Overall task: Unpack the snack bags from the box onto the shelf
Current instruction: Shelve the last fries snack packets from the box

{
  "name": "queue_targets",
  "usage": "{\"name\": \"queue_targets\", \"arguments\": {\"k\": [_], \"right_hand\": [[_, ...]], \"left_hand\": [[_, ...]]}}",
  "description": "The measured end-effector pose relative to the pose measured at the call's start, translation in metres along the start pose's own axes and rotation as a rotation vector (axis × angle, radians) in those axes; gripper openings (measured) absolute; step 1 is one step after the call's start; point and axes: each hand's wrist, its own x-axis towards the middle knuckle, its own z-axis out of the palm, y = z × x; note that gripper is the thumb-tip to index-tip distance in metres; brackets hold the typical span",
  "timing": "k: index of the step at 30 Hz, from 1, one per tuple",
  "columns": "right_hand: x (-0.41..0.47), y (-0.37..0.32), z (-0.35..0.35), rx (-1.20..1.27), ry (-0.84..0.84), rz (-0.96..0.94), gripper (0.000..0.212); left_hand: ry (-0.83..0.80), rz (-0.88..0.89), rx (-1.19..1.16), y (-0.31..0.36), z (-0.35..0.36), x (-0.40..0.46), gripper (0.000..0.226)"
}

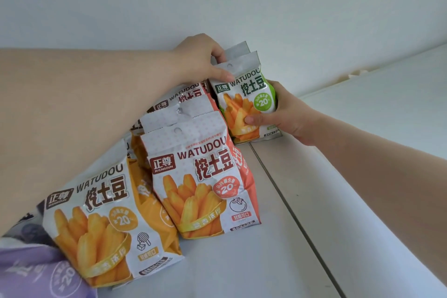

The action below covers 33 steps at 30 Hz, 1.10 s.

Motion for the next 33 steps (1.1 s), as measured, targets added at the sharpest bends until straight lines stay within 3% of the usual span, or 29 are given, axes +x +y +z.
{"name": "queue_targets", "arguments": {"k": [22, 26, 31, 33], "right_hand": [[-0.005, -0.008, 0.006, -0.256, 0.136, -0.020, 0.078], [-0.013, -0.009, 0.005, -0.246, 0.156, -0.017, 0.093], [-0.022, -0.005, 0.001, -0.326, 0.171, -0.003, 0.143], [-0.030, -0.009, 0.002, -0.364, 0.187, 0.012, 0.134]], "left_hand": [[0.023, -0.004, 0.098, -0.003, 0.003, -0.006, 0.044], [0.020, 0.006, 0.131, 0.001, -0.002, -0.008, 0.042], [0.076, -0.010, 0.151, 0.004, -0.005, -0.014, 0.045], [0.096, -0.017, 0.143, 0.005, -0.006, -0.018, 0.050]]}}
